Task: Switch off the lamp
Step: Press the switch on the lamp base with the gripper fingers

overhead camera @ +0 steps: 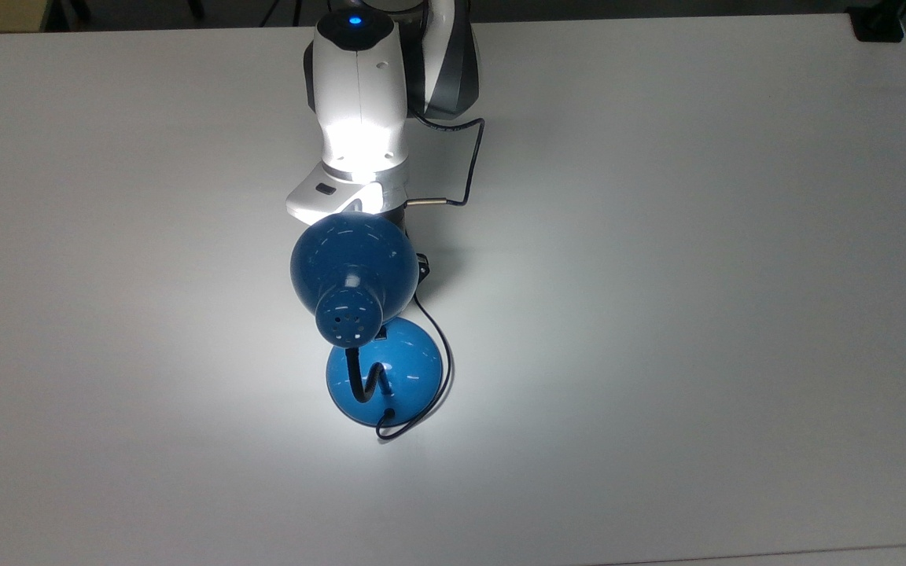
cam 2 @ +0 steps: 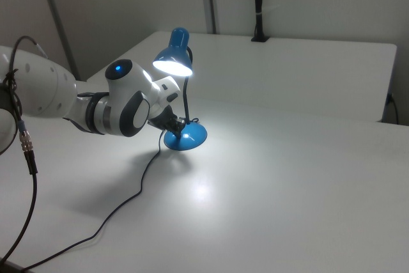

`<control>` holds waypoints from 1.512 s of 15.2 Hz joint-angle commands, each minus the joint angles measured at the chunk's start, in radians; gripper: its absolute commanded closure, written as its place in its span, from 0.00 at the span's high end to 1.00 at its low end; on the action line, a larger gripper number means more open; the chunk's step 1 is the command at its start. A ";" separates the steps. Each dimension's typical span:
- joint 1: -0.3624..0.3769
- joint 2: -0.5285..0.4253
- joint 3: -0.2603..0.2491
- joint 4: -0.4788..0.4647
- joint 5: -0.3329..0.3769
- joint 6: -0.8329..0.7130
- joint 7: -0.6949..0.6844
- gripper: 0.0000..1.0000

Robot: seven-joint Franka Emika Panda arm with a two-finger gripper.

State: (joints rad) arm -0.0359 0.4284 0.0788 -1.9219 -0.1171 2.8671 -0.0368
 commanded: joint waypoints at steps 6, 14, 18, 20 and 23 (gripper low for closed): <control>-0.007 0.026 -0.004 -0.016 -0.018 0.026 -0.022 0.00; -0.005 -0.080 -0.004 -0.034 -0.015 -0.202 0.034 0.00; 0.002 -0.178 -0.004 -0.028 -0.016 -0.469 0.024 0.00; 0.004 -0.238 -0.002 -0.026 -0.018 -0.587 0.023 0.00; 0.007 -0.322 -0.002 -0.014 -0.018 -0.747 0.023 0.00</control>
State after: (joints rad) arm -0.0372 0.2109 0.0776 -1.9197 -0.1237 2.2622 -0.0293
